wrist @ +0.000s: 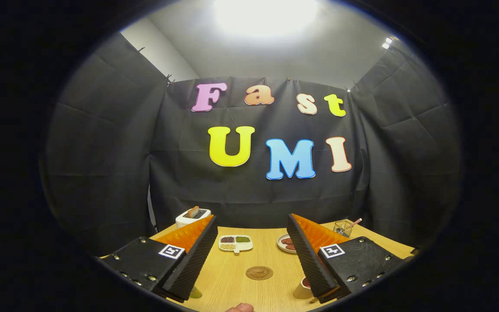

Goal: Take the bottle from table, then pour the juice into the cup, finally place the bottle on the coaster

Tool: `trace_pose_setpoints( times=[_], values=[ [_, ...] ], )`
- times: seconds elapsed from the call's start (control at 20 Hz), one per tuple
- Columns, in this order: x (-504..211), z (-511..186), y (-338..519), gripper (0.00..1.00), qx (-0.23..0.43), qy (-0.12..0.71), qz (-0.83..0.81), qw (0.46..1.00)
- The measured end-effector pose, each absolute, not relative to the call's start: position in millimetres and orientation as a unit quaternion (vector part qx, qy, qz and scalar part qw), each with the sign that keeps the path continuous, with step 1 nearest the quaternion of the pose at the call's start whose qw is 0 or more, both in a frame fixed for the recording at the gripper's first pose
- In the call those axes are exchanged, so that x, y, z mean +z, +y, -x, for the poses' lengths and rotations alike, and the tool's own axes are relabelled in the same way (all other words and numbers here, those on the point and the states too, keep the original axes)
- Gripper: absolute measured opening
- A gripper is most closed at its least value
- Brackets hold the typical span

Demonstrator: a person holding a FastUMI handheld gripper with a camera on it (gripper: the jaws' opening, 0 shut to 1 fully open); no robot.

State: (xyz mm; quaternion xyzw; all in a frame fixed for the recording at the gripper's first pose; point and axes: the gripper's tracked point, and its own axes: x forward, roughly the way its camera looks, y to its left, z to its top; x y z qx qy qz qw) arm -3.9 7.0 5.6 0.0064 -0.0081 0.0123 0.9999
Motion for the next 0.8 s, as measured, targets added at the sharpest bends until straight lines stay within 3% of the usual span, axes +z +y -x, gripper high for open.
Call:
trace_pose_setpoints(
  times=[0.8],
  values=[
    [-3.1,2.9,15.8,0.98,0.018,-0.015,0.0,1.0]
  ],
)
